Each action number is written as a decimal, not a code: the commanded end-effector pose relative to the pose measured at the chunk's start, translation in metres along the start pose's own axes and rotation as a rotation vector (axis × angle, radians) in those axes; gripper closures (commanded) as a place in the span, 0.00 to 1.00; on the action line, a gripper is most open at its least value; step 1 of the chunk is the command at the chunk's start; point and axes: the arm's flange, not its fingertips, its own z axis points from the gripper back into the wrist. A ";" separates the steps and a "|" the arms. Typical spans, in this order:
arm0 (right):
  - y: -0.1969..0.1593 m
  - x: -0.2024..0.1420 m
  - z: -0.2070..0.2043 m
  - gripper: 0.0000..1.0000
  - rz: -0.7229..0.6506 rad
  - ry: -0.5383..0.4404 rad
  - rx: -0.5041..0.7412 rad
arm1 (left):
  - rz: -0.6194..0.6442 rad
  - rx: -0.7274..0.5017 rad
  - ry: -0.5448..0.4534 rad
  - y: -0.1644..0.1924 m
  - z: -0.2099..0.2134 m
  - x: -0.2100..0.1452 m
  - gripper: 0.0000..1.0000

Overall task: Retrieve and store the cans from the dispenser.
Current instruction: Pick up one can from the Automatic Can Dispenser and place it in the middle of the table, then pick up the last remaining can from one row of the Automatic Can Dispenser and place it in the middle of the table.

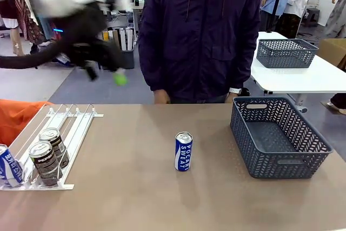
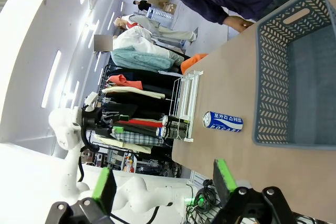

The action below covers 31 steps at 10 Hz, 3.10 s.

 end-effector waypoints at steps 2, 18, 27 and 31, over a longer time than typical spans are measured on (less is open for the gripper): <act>0.004 0.003 -0.002 0.00 0.015 -0.015 0.028 | 0.226 -0.247 -0.072 0.123 0.030 -0.088 0.00; 0.004 0.003 -0.002 0.00 0.015 -0.015 0.028 | 0.568 -0.666 -0.292 0.256 0.008 -0.247 0.00; 0.004 0.003 -0.002 0.00 0.015 -0.015 0.028 | 0.318 0.575 0.290 0.168 -0.028 -0.185 0.00; 0.004 0.003 -0.002 0.00 0.015 -0.015 0.028 | 0.342 0.288 0.248 0.162 -0.007 -0.195 0.00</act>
